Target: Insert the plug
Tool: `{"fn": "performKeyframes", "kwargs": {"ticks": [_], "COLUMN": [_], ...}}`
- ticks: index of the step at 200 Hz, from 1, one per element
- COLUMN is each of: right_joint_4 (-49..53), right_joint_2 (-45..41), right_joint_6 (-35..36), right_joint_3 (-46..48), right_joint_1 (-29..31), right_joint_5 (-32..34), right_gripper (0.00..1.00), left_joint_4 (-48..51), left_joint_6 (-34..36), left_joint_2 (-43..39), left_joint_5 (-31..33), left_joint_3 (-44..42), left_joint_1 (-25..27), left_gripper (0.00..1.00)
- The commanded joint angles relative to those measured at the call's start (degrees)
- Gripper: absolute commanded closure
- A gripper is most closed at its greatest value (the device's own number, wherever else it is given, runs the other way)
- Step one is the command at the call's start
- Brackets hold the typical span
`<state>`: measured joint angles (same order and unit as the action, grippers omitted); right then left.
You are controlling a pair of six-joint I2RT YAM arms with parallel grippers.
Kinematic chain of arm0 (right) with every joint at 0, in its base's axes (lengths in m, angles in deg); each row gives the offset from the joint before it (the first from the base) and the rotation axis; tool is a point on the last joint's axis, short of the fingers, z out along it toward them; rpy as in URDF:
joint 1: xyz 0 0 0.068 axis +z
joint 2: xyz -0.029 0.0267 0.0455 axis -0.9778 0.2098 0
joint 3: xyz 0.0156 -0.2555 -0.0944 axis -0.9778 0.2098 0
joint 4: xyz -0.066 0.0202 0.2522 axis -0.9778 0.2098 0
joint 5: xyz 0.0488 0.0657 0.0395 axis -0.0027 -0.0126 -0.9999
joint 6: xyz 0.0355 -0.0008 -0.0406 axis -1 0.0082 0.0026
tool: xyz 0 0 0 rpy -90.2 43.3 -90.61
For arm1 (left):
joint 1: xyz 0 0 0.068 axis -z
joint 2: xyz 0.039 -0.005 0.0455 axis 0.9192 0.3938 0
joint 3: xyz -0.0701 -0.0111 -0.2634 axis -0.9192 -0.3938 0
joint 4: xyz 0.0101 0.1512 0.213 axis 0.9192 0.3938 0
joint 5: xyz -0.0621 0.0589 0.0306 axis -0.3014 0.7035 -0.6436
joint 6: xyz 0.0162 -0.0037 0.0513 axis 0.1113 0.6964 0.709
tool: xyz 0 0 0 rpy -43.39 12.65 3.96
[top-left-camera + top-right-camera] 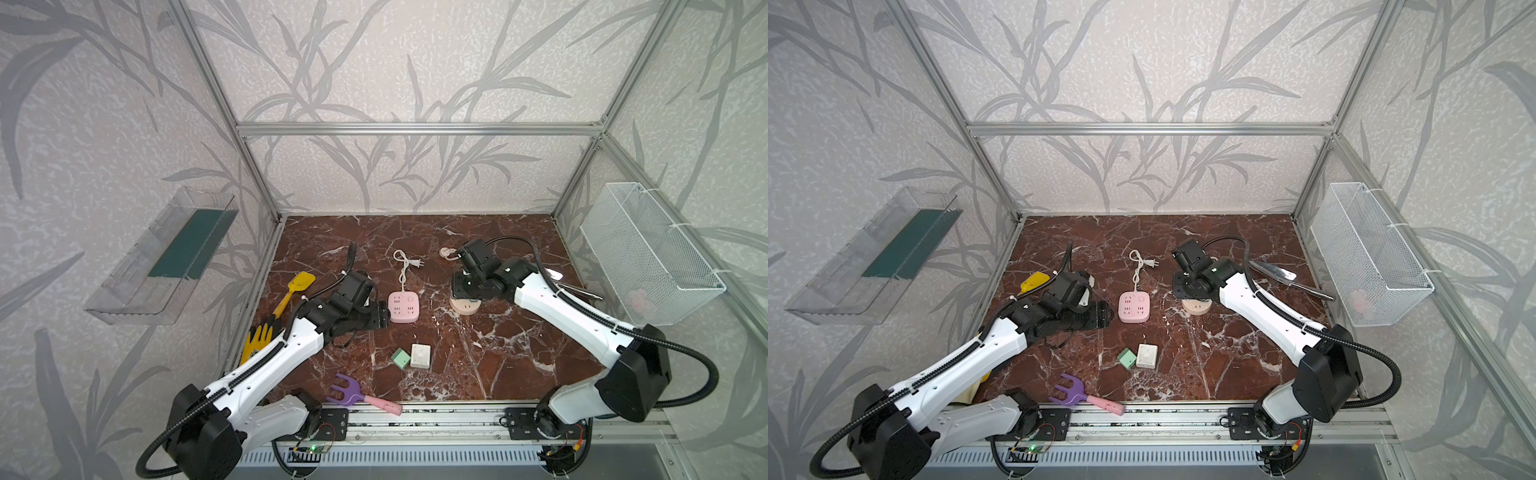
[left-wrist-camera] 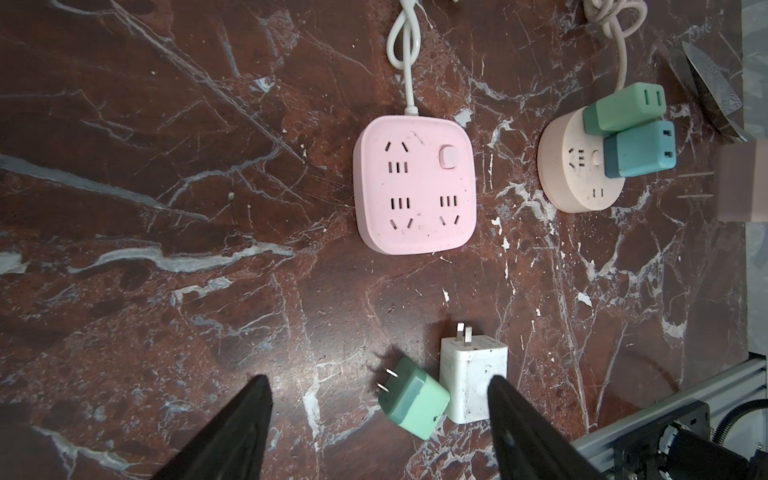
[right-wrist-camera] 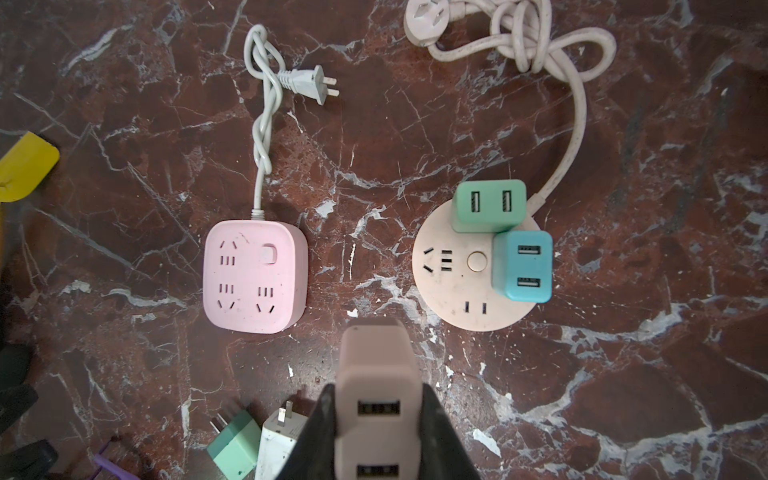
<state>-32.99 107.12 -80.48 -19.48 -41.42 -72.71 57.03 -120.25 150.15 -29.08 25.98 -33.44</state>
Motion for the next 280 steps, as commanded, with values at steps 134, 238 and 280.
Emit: {"fn": "performKeyframes", "kwargs": {"ticks": [134, 238, 280], "right_joint_4": [2.7, 4.5, 4.4], "right_joint_2": [9.4, 13.4, 13.7], "right_joint_6": [6.6, 8.9, 7.7], "right_joint_3": [-6.2, -6.5, -5.9], "right_joint_1": [-3.2, -3.6, -3.9], "right_joint_5": [0.4, 3.4, 5.5], "right_gripper": [1.0, 1.0, 1.0], "left_joint_4": [-3.2, -4.5, -4.7], "left_joint_6": [-1.9, -3.0, -3.7], "left_joint_2": [-0.6, -1.7, -2.3], "left_joint_5": [-2.0, -2.1, -1.7], "left_joint_3": [-1.2, -2.2, -2.6], "left_joint_1": [0.0, -0.1, 0.0], "left_gripper": [0.21, 0.21, 0.21]}}
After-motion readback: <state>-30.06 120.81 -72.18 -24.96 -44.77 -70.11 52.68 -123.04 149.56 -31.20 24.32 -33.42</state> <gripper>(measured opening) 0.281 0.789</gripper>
